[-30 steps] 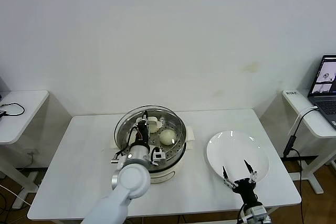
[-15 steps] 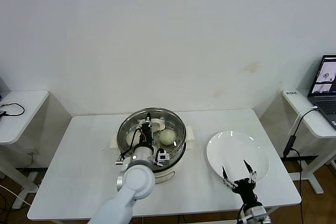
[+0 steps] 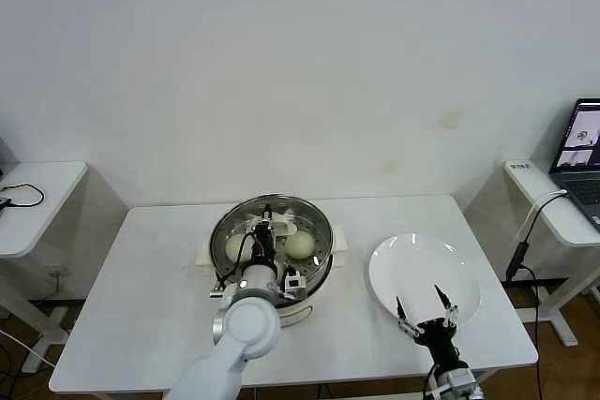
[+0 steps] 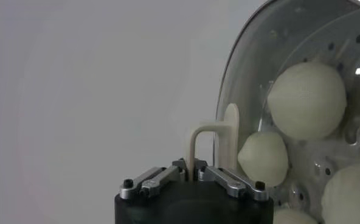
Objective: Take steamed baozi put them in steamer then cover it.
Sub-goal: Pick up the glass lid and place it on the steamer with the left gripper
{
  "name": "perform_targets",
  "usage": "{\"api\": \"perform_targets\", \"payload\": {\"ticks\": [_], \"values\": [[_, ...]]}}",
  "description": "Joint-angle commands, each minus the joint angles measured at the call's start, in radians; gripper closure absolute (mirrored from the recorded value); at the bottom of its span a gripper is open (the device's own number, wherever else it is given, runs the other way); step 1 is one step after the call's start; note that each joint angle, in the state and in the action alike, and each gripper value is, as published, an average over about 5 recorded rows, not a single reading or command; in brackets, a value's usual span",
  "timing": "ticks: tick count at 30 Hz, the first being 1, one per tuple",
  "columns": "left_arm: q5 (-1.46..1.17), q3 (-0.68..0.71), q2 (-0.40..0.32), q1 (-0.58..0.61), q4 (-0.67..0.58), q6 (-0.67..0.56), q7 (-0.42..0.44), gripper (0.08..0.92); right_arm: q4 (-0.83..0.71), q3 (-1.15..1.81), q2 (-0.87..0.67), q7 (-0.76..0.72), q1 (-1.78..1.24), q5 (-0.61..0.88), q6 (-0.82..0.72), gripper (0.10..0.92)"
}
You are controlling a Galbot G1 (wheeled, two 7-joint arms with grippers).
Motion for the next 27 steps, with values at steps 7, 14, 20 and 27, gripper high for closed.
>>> {"api": "perform_targets", "payload": {"ticks": [7, 14, 20, 27], "values": [[0.014, -0.002, -0.009, 0.002, 0.007, -0.021, -0.020, 0.844, 0.001, -0.003, -0.001, -0.001, -0.002, 0.002, 0.003, 0.203], [0.009, 0.001, 0.005, 0.010, -0.012, -0.023, -0.017, 0.665, 0.003, -0.006, 0.001, -0.002, -0.004, 0.001, 0.003, 0.202], [-0.008, -0.001, 0.055, 0.036, -0.068, -0.025, -0.009, 0.500, 0.010, -0.007, 0.002, -0.003, -0.009, 0.000, 0.003, 0.203], [-0.027, -0.043, 0.136, 0.163, -0.202, -0.060, -0.026, 0.302, 0.021, -0.006, -0.001, -0.004, -0.021, -0.001, 0.002, 0.203]]}}
